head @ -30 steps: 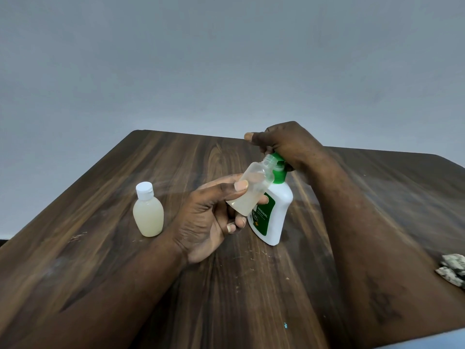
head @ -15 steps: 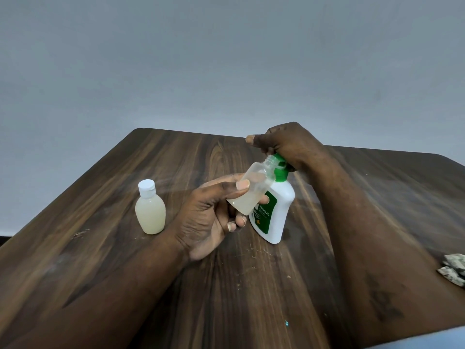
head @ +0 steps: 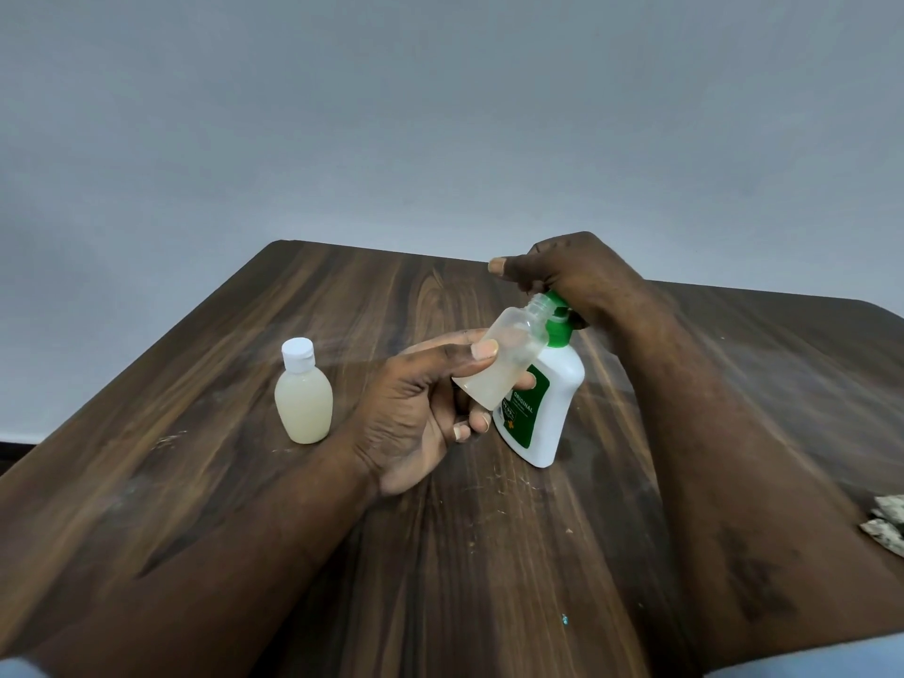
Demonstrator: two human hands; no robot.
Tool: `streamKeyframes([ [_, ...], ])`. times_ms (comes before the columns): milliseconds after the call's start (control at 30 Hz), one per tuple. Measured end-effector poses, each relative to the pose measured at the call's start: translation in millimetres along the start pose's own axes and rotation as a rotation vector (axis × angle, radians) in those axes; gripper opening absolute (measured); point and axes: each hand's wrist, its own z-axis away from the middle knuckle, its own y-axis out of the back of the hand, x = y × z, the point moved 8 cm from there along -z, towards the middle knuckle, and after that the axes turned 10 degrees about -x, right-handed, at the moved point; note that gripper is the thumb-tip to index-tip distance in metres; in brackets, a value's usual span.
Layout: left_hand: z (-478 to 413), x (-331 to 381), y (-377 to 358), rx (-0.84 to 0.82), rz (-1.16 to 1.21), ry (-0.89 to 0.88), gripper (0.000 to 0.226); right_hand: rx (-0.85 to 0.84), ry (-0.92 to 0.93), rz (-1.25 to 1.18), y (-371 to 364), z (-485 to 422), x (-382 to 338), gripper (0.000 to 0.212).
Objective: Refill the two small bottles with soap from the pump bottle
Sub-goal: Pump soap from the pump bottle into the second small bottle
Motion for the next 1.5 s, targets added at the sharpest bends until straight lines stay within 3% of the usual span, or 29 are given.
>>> streamKeyframes([
  [1500,1.1,3.0,-3.6,-0.008,-0.009,-0.007,0.027,0.015,0.031,0.005,2.5,0.2,-5.3,0.048],
])
